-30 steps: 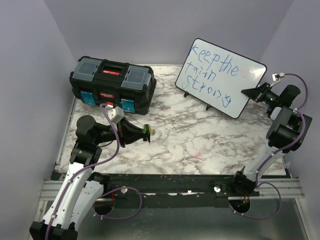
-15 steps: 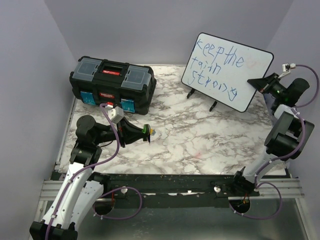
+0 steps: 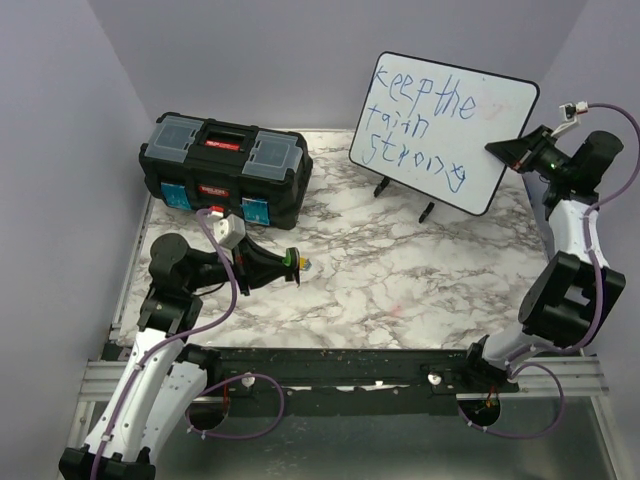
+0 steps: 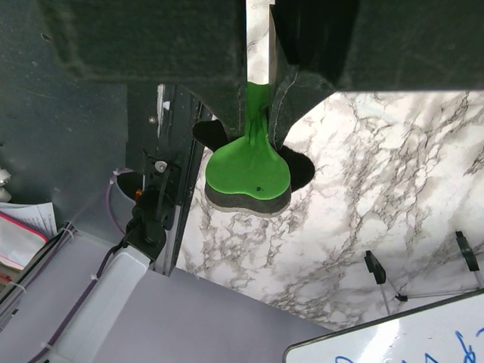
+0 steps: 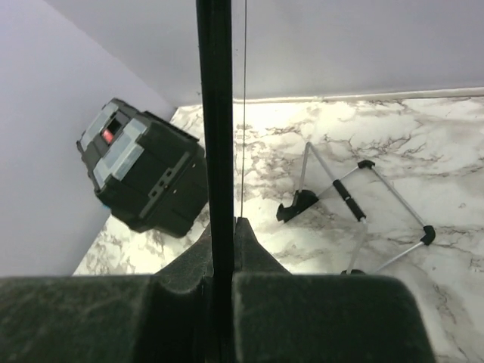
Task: Erase the whiteboard
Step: Pick up the whiteboard from the whiteboard stand, then hold the whiteboard at the center of the board.
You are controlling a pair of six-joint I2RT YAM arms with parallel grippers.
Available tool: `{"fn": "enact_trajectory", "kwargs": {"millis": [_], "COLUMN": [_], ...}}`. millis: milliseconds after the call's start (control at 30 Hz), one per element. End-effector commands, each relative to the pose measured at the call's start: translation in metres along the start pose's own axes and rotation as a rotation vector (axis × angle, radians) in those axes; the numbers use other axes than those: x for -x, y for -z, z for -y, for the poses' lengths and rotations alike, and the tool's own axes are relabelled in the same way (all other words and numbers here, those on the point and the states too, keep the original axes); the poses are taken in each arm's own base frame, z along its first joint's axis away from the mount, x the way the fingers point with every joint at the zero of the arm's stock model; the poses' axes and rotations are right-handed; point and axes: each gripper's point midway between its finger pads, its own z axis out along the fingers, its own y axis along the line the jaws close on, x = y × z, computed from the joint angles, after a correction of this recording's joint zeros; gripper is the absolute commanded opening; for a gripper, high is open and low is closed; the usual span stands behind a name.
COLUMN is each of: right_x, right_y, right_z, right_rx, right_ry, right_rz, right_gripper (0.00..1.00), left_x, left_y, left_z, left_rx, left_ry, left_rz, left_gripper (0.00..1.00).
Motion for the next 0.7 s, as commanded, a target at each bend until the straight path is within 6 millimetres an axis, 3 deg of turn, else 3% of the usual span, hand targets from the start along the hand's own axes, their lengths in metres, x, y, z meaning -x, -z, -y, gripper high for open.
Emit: {"fn": "enact_trajectory", "kwargs": {"millis": [0,300,467,667], "right_x": [0.002,-0.073,-0.097,-0.126], "right_y": [0.022,0.056,0.068,0.078], "right_z": [-0.051,-0.074,-0.083,-0.081], "right_rx": [0.048,0.062,0.080,0.119], "right_ry": [0.129,0.147,0.184,0.240], "right_rz": [-0.043,-0.206,-0.249,-0.320], "right_gripper": [0.01,0.01,0.01,0.01], "left_x": [0.012,0.020,0.027,0.020], "left_y": [0.001,0.003,0.006,0.006], "left_z": [0.000,-0.004,-0.004,-0.003], "left_rx": [0.023,0.083,0.123,0.106], "left_ry": [-0.048,-0.020,-0.005,0.063], "left_rz": [0.024,0.088,0.169,0.188], "left_gripper": [0.00,0.00,0.00,0.00]}}
